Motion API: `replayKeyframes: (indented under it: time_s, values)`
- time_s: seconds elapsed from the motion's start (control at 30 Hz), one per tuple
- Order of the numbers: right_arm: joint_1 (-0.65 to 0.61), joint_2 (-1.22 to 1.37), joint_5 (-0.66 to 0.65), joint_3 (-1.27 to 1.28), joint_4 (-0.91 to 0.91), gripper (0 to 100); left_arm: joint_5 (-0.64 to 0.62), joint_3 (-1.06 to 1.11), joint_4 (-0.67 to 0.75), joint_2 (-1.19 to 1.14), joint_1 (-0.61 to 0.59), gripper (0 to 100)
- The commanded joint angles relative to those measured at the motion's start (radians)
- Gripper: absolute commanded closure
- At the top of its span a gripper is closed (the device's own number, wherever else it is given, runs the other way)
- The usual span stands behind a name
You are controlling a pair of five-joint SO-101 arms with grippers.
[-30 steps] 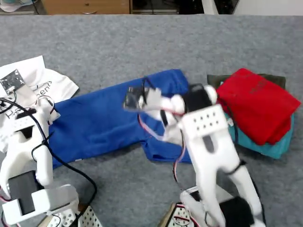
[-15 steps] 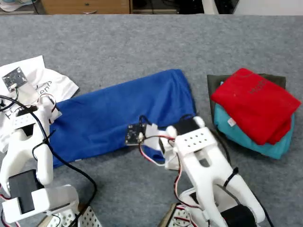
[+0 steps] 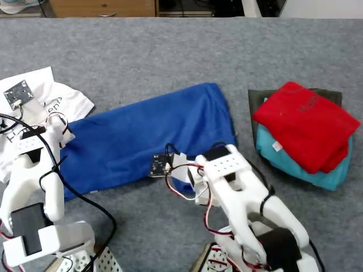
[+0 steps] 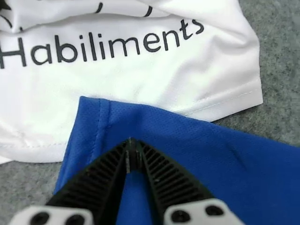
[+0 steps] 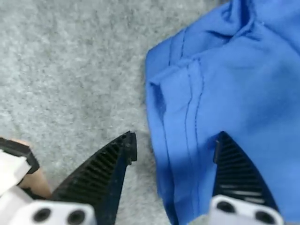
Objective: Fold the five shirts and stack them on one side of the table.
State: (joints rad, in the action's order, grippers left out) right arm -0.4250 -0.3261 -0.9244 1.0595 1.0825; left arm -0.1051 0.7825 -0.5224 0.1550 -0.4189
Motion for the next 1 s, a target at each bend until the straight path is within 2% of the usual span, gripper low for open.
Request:
replayKeyframes:
  time_s: [0.0, 0.37, 0.5, 0.77, 0.97]
  values:
    - [-0.007, 0.074, -0.011, -0.036, -0.029, 72.4, -0.003, -0.044, -0.006, 0.004, 0.003, 98]
    - [0.002, 0.159, -0.038, -0.059, -0.064, 72.5, -0.003, -0.041, -0.006, 0.004, 0.0, 98]
    - [0.074, 0.16, -0.04, -0.068, -0.068, 73.0, -0.002, -0.038, -0.008, 0.004, -0.002, 98]
    - [0.081, 0.16, -0.037, -0.071, -0.068, 97.1, -0.002, -0.021, -0.006, 0.012, -0.002, 98]
    - [0.081, 0.159, -0.035, -0.081, -0.086, 99.0, -0.002, -0.021, -0.006, 0.012, -0.002, 98]
